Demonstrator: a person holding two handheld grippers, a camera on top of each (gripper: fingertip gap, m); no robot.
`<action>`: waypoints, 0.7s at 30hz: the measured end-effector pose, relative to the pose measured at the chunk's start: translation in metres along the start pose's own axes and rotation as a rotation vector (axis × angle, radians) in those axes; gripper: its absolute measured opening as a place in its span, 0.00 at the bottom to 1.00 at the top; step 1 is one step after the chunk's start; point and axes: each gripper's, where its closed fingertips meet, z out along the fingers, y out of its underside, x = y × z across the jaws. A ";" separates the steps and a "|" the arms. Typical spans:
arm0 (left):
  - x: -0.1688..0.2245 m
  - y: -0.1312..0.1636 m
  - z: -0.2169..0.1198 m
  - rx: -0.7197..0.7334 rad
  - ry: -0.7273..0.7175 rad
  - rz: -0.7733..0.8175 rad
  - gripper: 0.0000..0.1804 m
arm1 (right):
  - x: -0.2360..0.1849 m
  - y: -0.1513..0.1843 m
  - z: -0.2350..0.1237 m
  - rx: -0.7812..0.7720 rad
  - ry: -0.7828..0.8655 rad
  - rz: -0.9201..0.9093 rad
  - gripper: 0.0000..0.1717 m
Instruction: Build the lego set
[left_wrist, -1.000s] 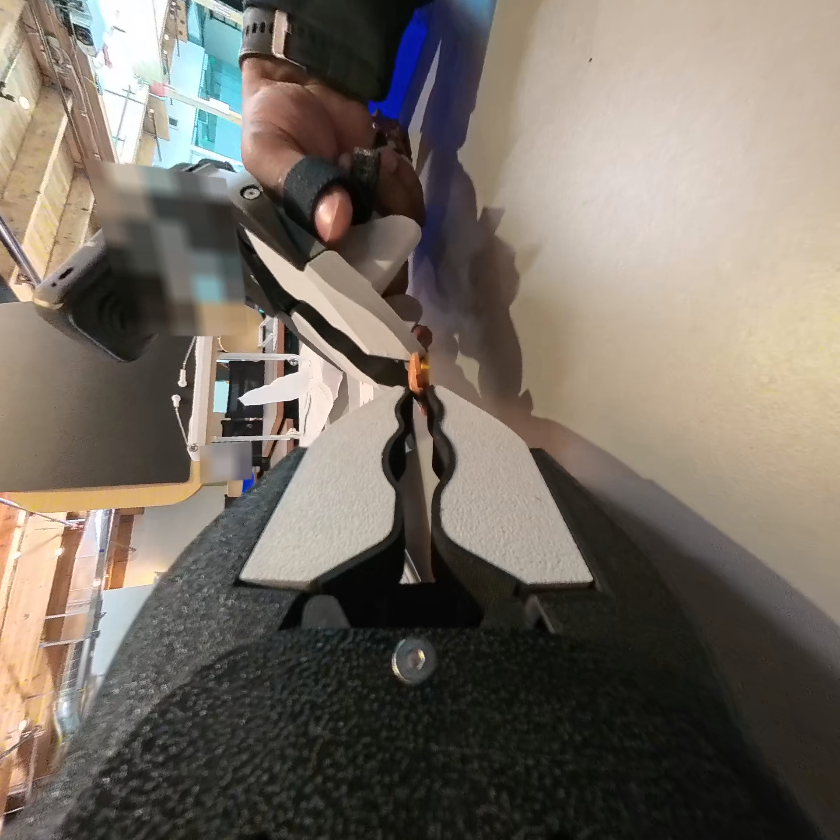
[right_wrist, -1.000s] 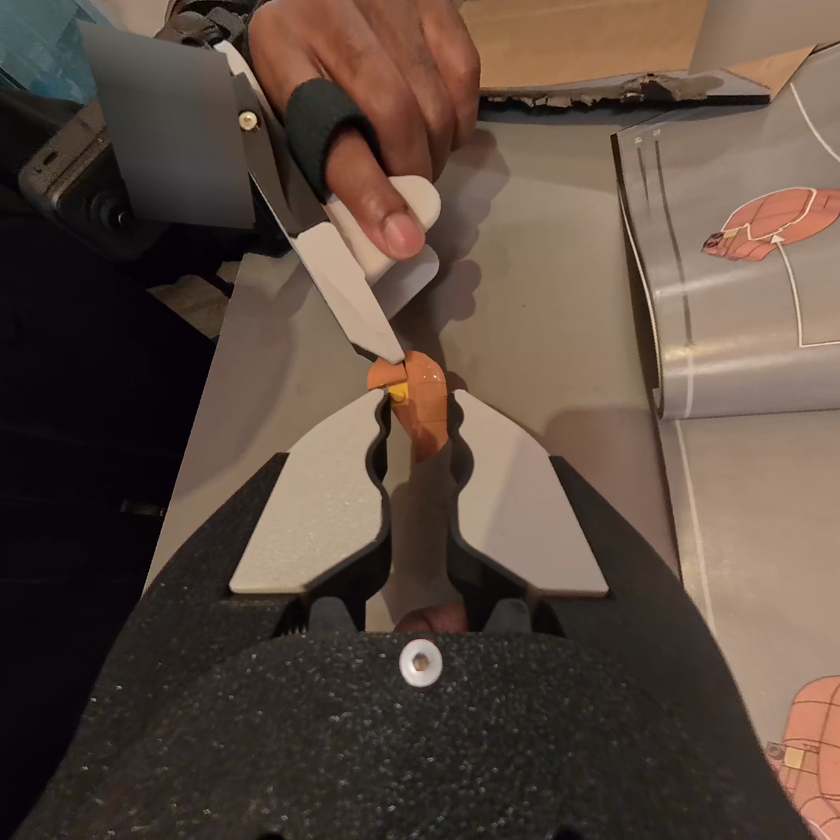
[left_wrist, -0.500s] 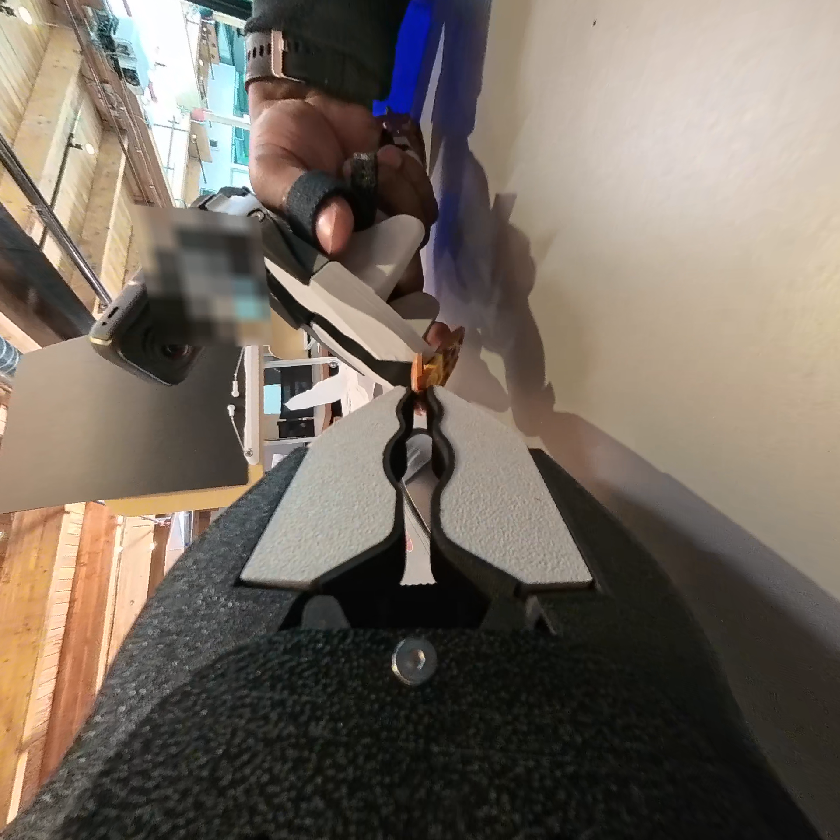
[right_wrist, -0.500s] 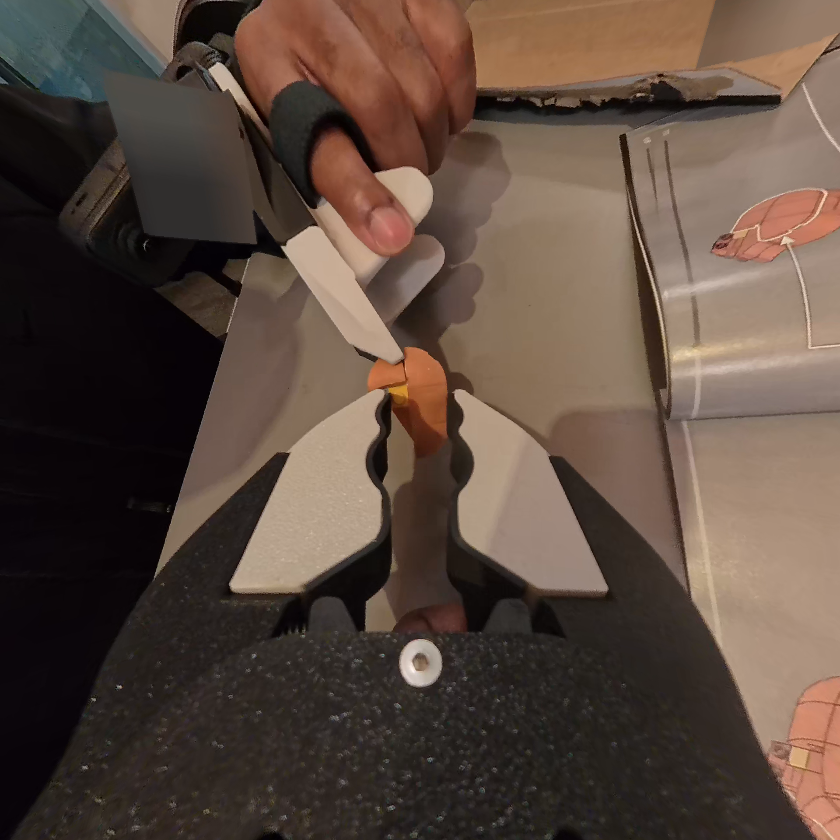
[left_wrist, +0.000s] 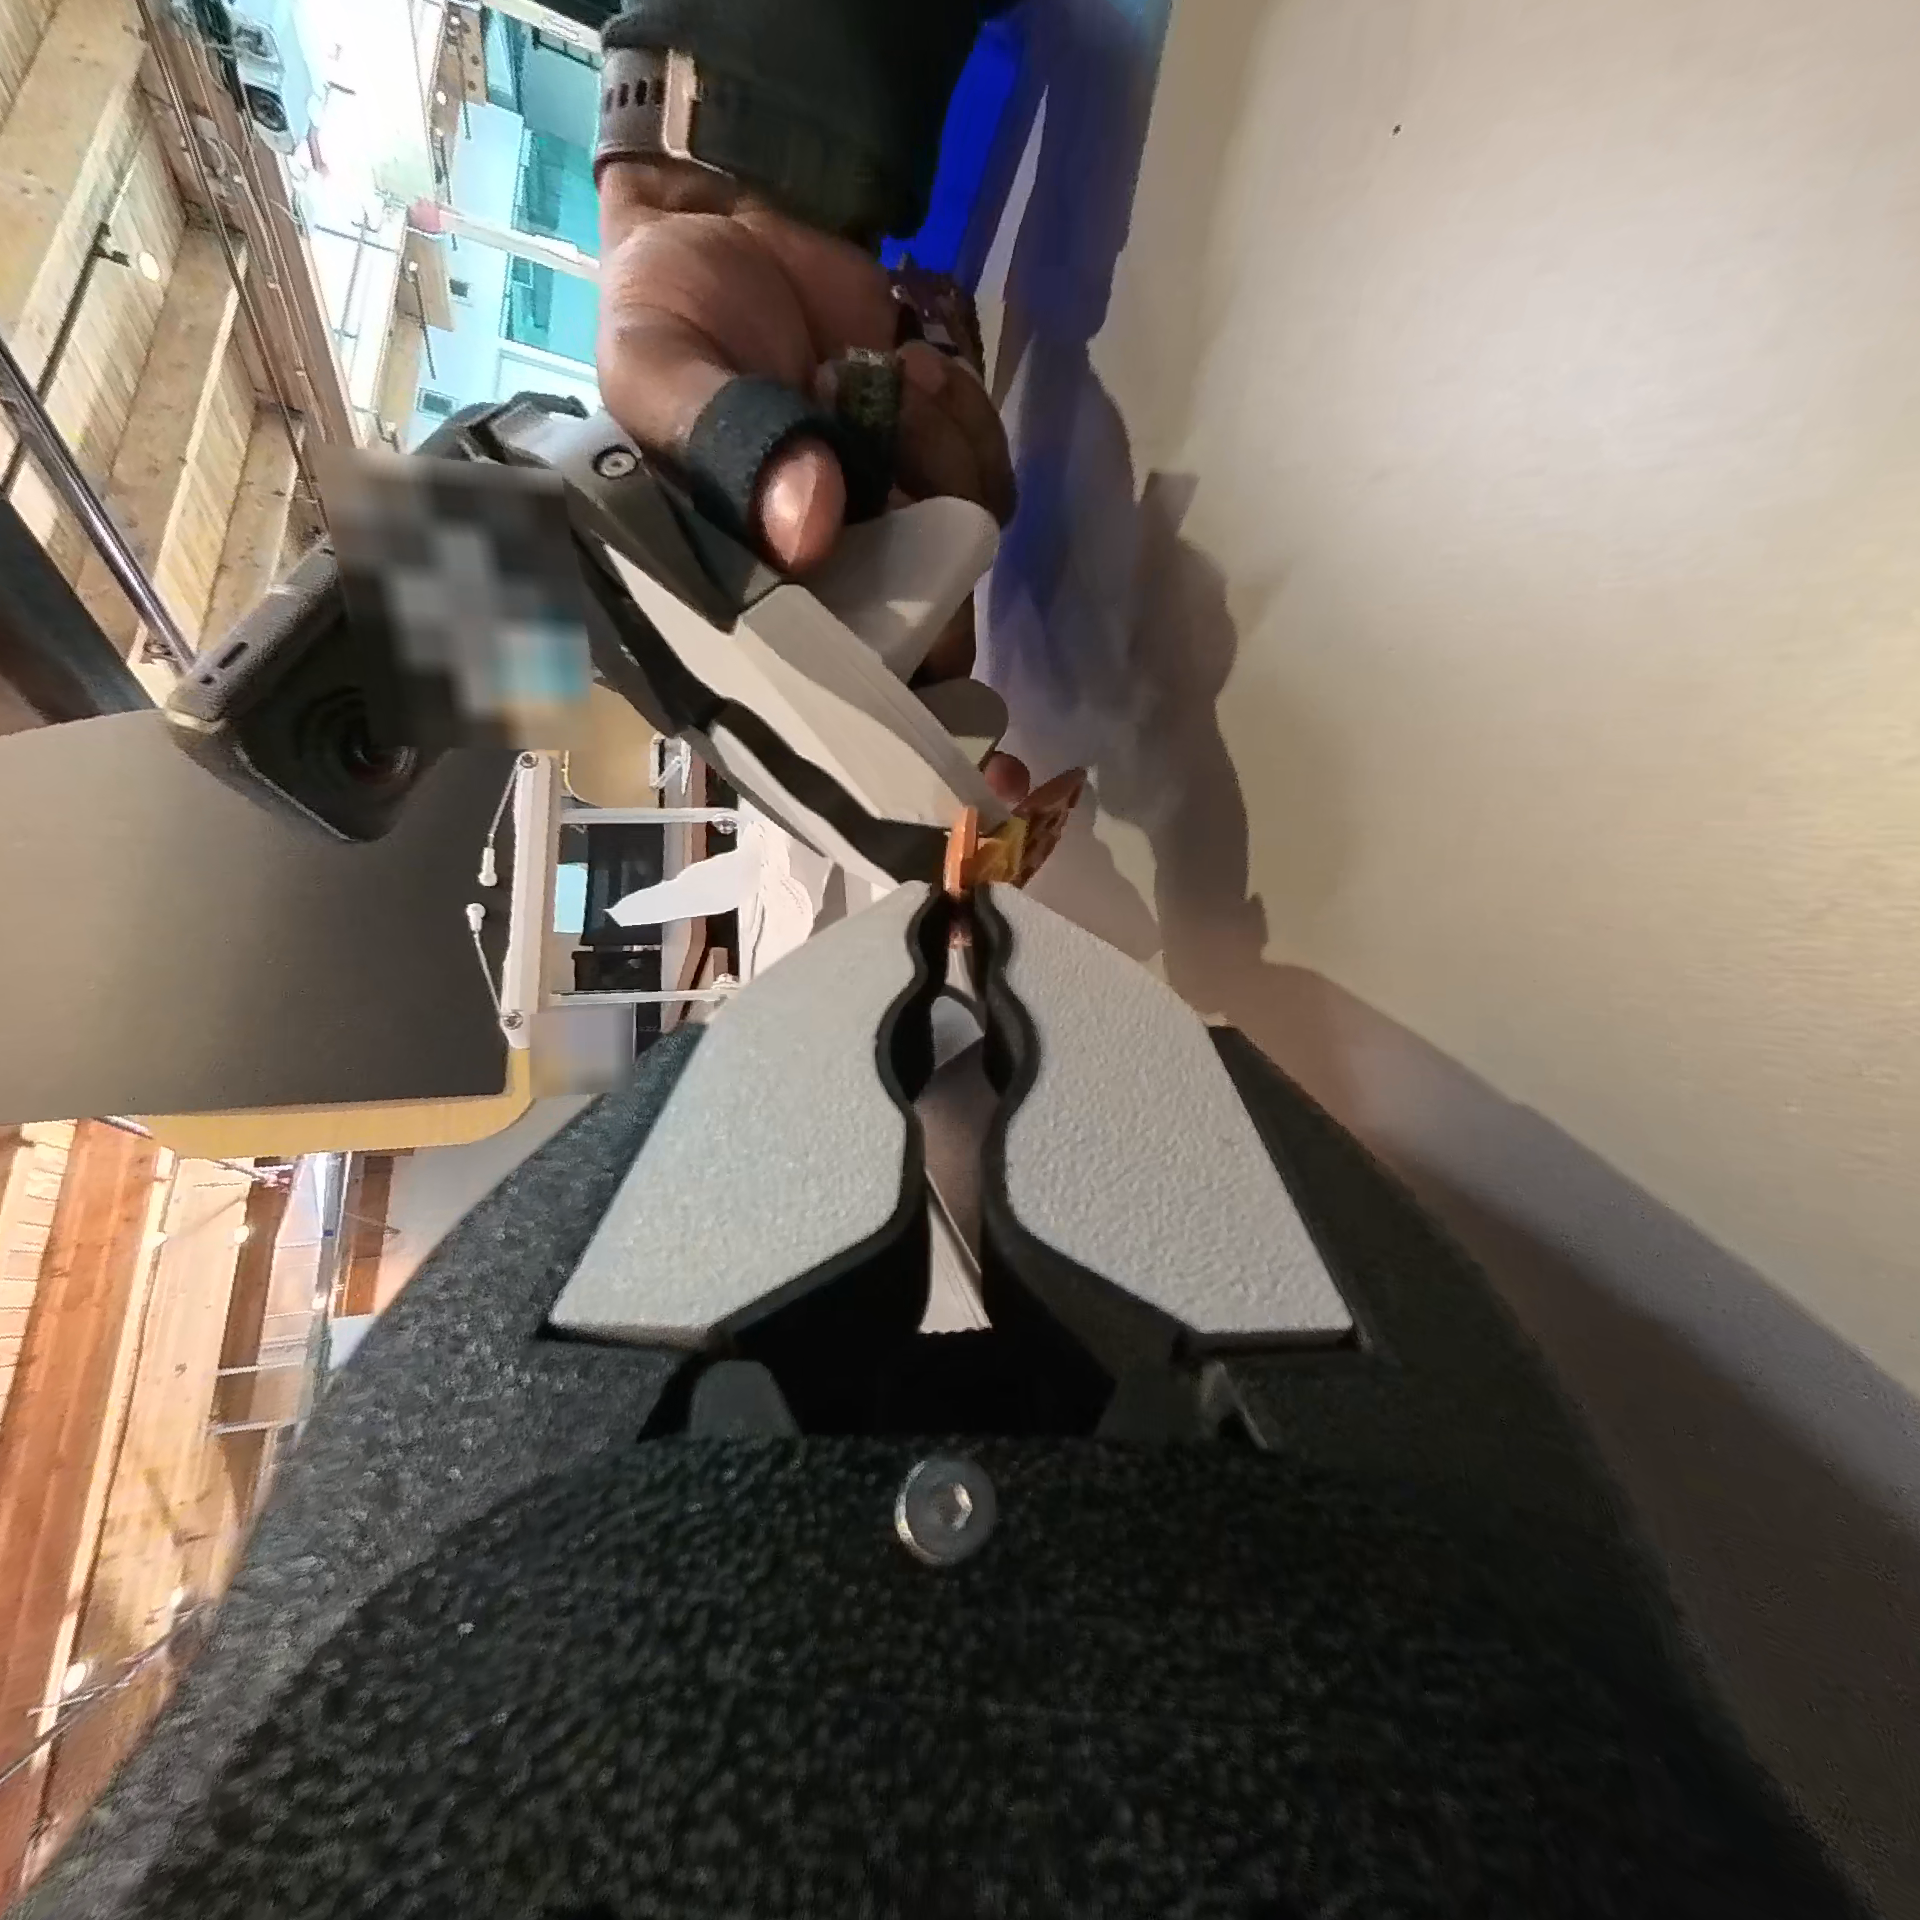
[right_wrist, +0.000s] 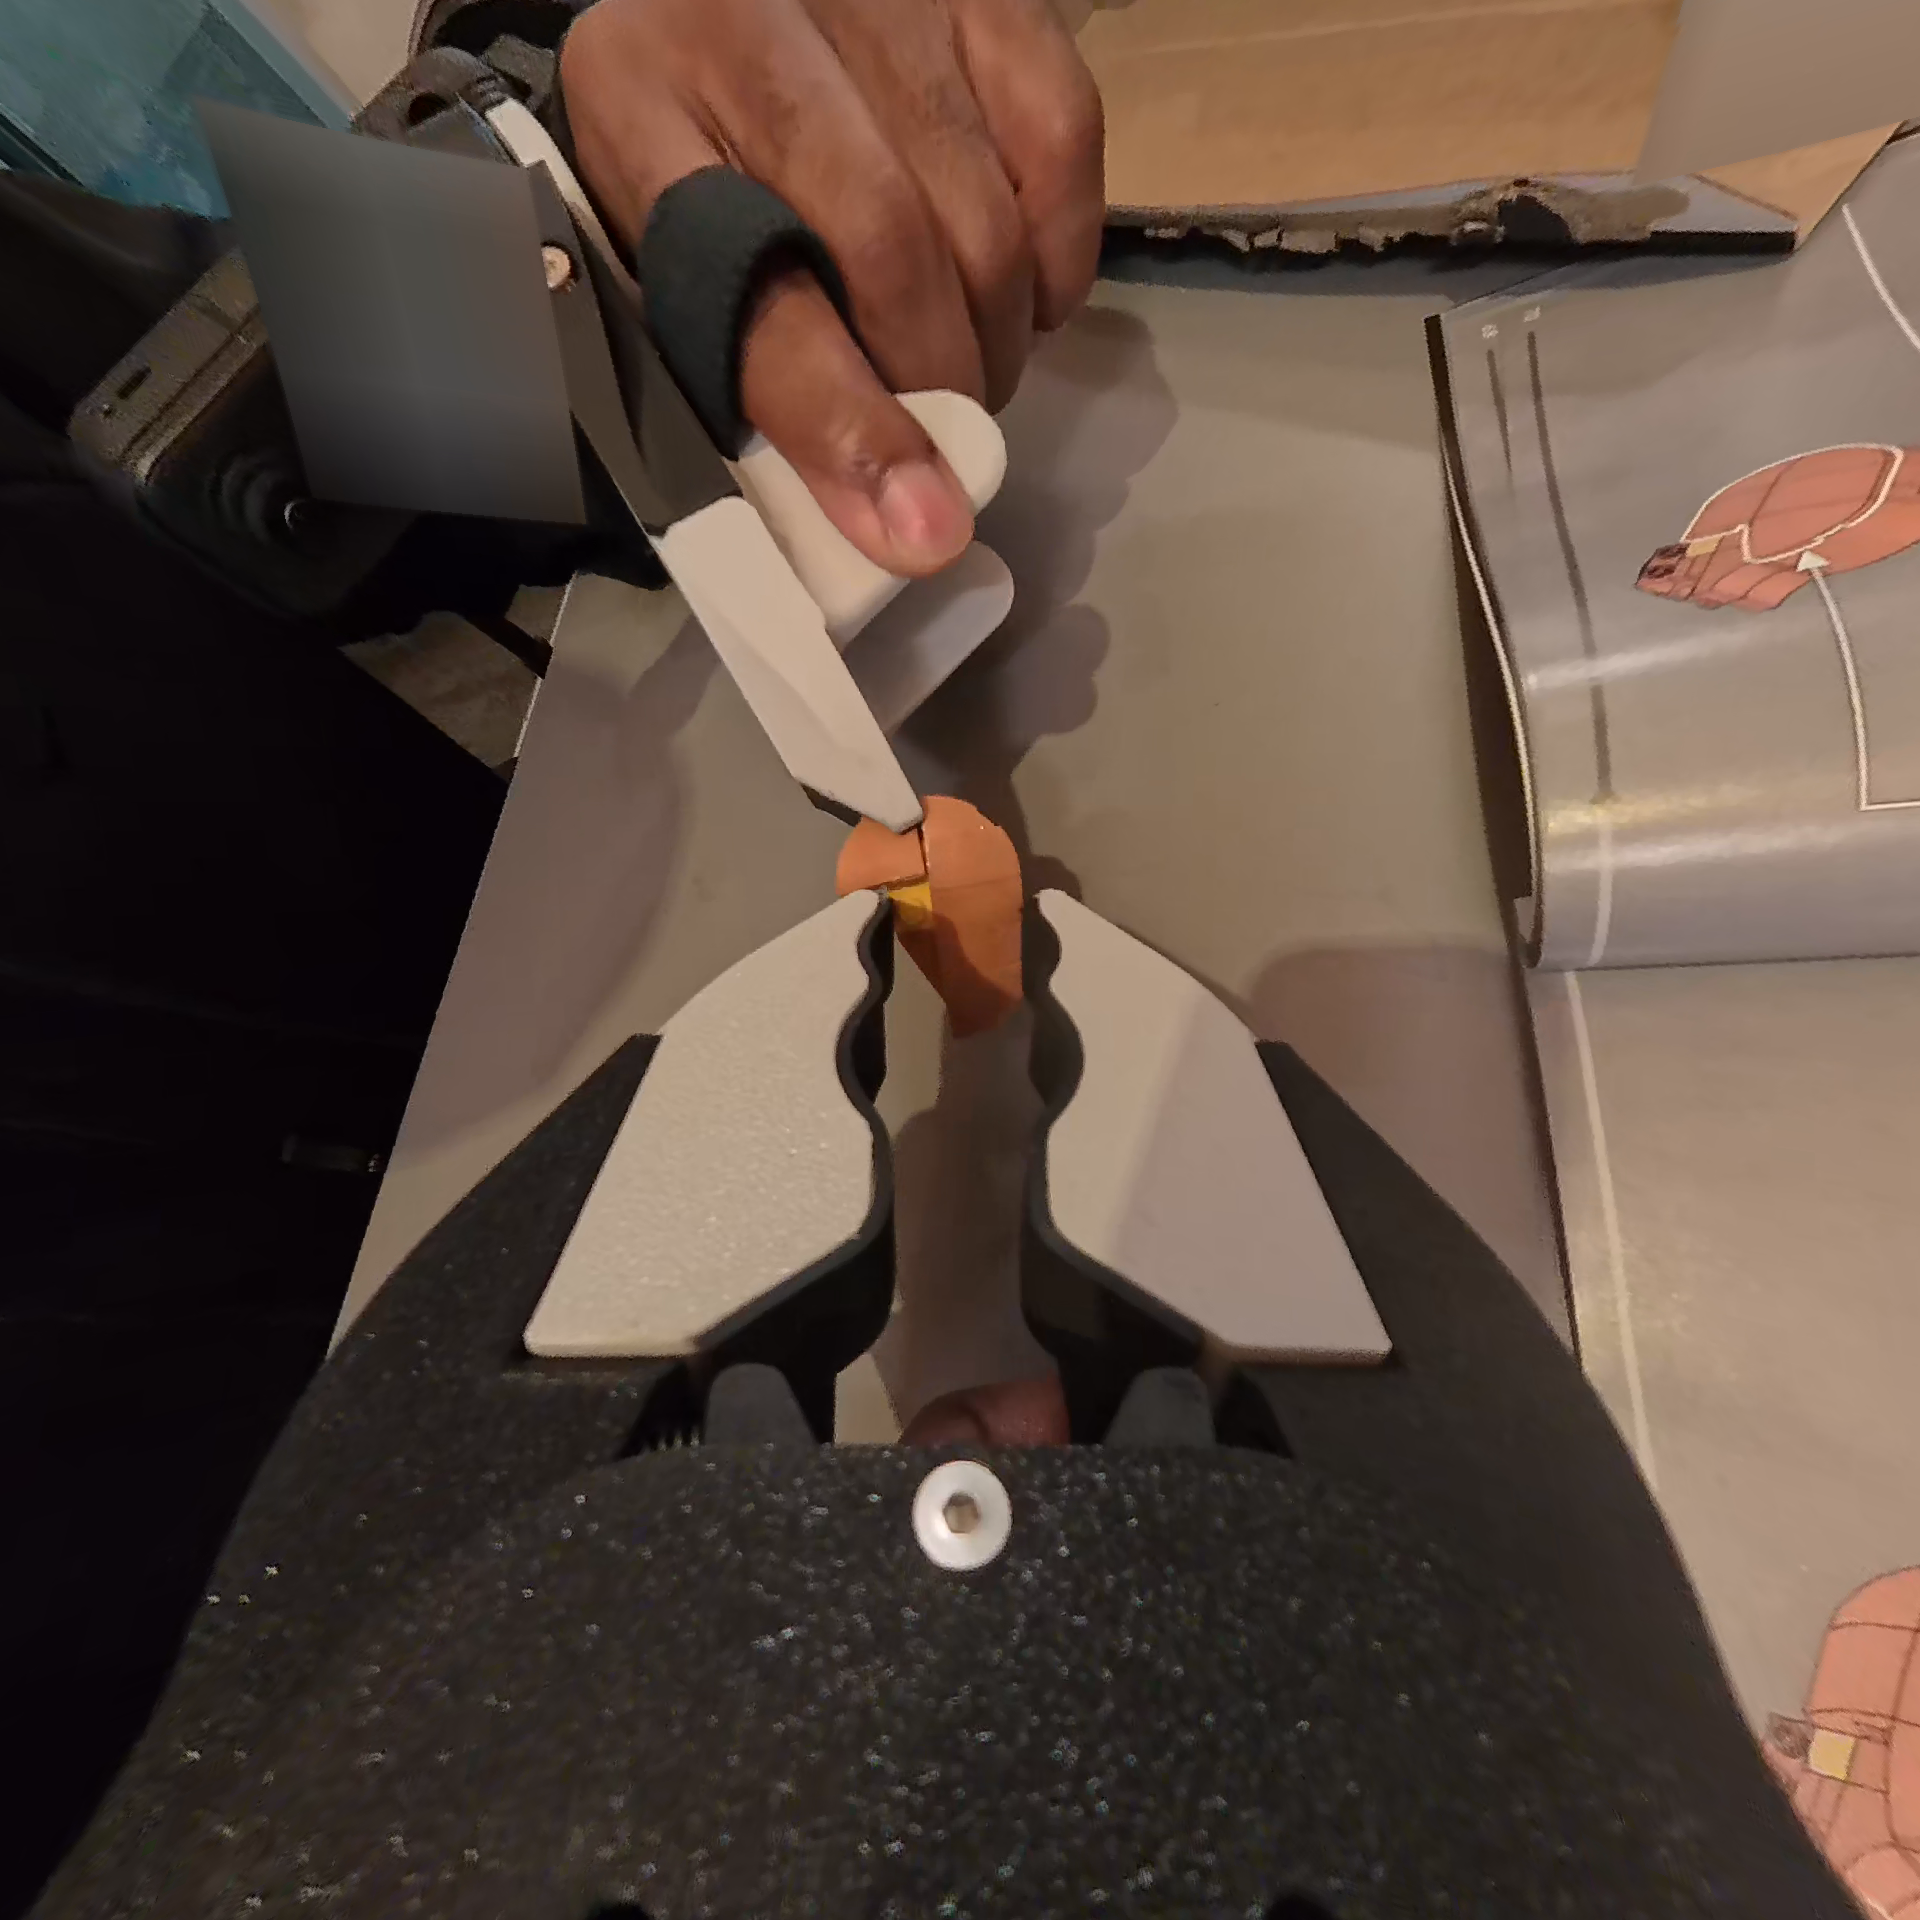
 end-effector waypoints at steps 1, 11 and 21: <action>0.001 0.000 0.001 -0.001 0.006 0.000 0.02 | 0.000 0.001 0.001 -0.005 0.001 0.000 0.13; 0.003 0.001 0.003 0.004 0.024 -0.071 0.02 | 0.004 0.002 0.001 -0.002 0.016 0.007 0.10; 0.002 0.025 -0.004 -0.025 0.057 -0.195 0.02 | 0.014 0.013 0.009 -0.081 0.190 -0.138 0.12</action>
